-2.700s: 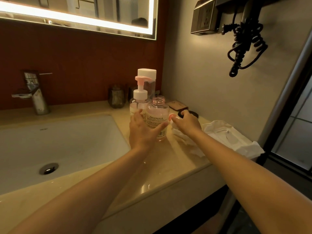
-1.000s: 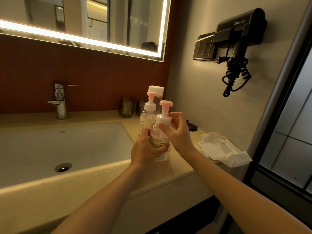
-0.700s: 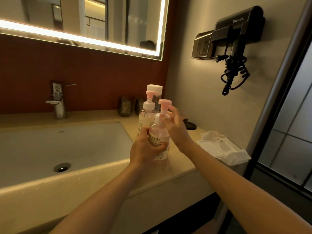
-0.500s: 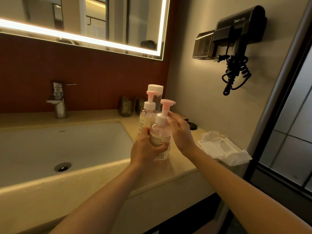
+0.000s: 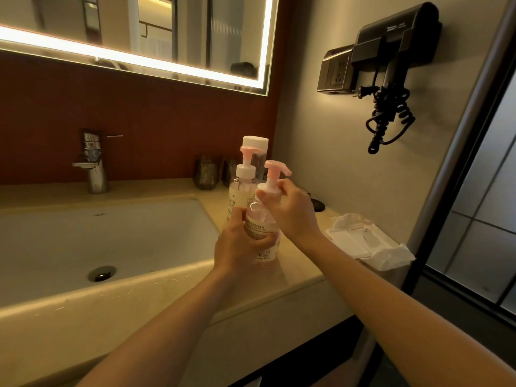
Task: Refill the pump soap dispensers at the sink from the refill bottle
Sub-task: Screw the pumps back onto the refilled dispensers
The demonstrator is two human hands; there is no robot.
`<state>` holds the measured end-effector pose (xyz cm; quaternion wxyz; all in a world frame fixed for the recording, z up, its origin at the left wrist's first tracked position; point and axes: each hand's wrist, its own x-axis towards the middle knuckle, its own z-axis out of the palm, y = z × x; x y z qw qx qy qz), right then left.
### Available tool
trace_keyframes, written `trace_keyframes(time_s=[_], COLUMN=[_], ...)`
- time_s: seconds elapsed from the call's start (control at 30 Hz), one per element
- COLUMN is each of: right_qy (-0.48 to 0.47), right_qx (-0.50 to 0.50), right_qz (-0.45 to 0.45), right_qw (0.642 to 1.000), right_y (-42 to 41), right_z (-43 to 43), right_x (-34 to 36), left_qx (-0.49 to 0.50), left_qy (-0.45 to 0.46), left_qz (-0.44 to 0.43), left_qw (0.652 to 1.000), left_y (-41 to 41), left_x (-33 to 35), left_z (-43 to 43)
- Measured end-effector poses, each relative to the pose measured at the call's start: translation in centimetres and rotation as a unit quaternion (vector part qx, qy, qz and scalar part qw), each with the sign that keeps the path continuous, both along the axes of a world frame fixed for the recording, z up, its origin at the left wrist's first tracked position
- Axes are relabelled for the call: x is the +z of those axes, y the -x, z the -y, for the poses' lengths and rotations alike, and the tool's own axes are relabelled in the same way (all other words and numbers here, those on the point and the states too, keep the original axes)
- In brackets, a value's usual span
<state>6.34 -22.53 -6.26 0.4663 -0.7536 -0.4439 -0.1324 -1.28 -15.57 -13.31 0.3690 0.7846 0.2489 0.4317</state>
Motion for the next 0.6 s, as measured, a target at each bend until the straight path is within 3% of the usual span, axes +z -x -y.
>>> trace_keyframes(time_s=[0.1,0.3,0.47,0.6], right_qy=[0.006,-0.025,-0.069,-0.024], right_qx=[-0.041,0.08,-0.012,-0.025], right_qz=[-0.027,-0.056,-0.019,-0.027], right_qw=[0.999,0.995,0.997,0.999], right_y=[-0.1,0.2,-0.2,-0.5], right_z=[-0.6,-0.4,0.0,-1.0], right_x=[0.1,-1.2,-0.4,-0.2], left_qx=[-0.001,-0.003,-0.006,-0.009], left_qy=[0.005,0.0,0.007,0.007], left_qz=[-0.003,0.008,0.012,0.014], left_qw=[1.0,1.0,1.0,1.0], left_y=[-0.1,-0.1,-0.1,0.0], left_x=[0.1,0.0,0.0,0.1], left_z=[0.0,0.1,0.1,0.2])
